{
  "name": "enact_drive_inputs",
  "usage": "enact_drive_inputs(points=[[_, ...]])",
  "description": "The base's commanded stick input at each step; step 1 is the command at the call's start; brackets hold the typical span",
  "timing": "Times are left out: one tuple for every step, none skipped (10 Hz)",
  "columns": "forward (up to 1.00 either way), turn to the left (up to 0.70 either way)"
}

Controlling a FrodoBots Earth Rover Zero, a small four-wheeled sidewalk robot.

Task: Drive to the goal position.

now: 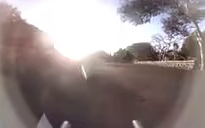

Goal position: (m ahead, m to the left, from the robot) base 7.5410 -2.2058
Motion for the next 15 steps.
enact_drive_inputs(points=[[0.50, -0.32], [0.50, -0.08], [0.50, 0.00], [0.50, 0.00], [0.50, 0.00], [0.50, 0.00], [0.50, 0.00], [0.50, 0.00], [0.50, 0.00], [0.50, 0.00], [0.50, 0.00], [0.50, 0.00], [0.50, 0.00], [0.50, 0.00], [0.50, 0.00]])
